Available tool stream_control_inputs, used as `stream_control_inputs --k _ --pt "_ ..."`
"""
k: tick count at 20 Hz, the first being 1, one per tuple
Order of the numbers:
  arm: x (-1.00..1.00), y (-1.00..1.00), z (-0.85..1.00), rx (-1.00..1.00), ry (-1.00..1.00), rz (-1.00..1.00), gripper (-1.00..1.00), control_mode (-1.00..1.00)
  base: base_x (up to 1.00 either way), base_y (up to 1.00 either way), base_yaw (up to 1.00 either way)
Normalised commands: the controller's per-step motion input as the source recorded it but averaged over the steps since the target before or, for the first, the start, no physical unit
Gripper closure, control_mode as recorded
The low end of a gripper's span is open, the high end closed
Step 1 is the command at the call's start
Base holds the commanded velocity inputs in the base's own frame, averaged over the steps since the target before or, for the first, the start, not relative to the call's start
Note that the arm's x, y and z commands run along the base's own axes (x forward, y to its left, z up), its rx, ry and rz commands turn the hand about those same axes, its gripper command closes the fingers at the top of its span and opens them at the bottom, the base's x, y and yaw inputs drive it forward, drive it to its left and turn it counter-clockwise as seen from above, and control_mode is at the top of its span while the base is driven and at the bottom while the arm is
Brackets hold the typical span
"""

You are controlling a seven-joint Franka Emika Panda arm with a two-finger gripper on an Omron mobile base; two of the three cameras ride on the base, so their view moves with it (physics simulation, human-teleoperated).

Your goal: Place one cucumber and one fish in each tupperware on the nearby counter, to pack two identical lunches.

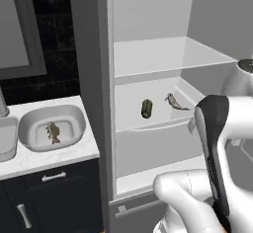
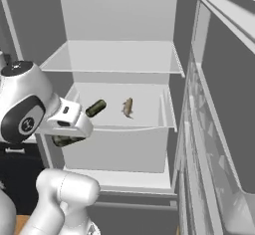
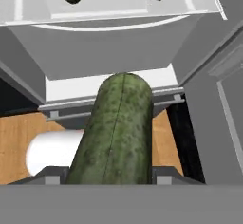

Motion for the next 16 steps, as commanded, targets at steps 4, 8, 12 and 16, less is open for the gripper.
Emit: stream_control_inputs --k 4,8,12,16 --pt "0.0 0.0 0.0 0.0 0.0 0.0 1.0 1.0 -0.88 0.78 0.07" --pt "0.0 0.0 0.0 0.0 0.0 0.0 1.0 1.0 -0.2 1.0 0.1" --pt "0.0 0.0 0.0 0.0 0.0 0.0 1.0 1.0 0.0 1.0 0.13" --pt "0.0 0.0 0.0 0.0 0.0 0.0 1.0 1.0 0.64 1.0 0.25"
